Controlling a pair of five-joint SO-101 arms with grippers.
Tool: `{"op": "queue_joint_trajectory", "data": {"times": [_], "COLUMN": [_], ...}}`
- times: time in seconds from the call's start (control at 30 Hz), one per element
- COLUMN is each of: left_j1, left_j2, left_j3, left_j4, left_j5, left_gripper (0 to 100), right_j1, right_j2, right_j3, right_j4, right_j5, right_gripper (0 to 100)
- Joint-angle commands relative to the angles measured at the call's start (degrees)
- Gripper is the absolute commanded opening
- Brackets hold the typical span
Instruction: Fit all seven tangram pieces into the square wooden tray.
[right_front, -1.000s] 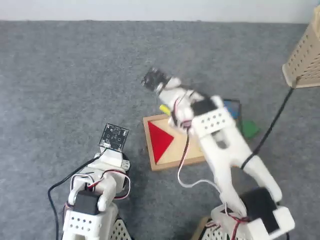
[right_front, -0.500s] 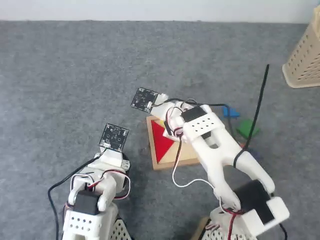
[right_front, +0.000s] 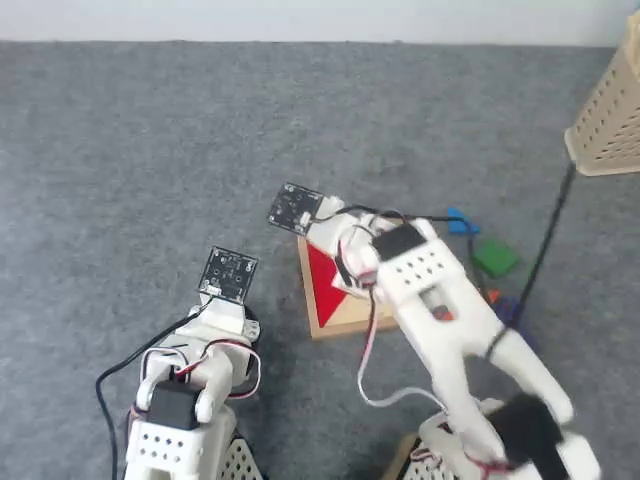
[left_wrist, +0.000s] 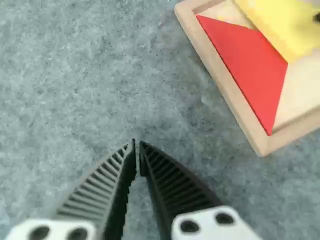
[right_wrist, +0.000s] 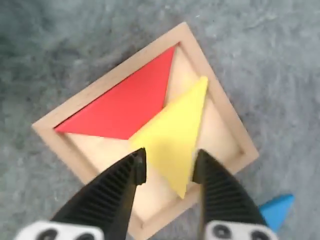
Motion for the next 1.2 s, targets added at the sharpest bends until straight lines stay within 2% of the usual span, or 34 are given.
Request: {"op": "queue_joint_trajectory", "data": {"times": [0.0,0.13,0.3,0.57,1.17], "left_j1": [-0.35,-0.35,-0.35,-0.35,-0.35], "left_j2": [-1.14,-1.14,-1.14,-1.14,-1.14], "left_j3": [-1.01,-1.01,-1.01,-1.01,-1.01], "left_j4": [0.35,0.35,0.35,0.35,0.35], "left_j5": [0.53,0.53,0.53,0.53,0.53], "left_gripper": [1,1,1,1,1], "right_j1": [0.48,1.89,4.79,10.07,11.56], "right_j2": [-8.48,-8.22,1.63,15.52,30.64], "right_j3": [2.64,7.03,7.56,-1.49,-19.87], "right_j4": [0.57,-3.12,-5.85,-5.76,-5.14], "right_j5": [-1.05,-0.88,2.55,2.73,2.73], "right_gripper": [8.8,4.3,0.7,0.7,0.7]}}
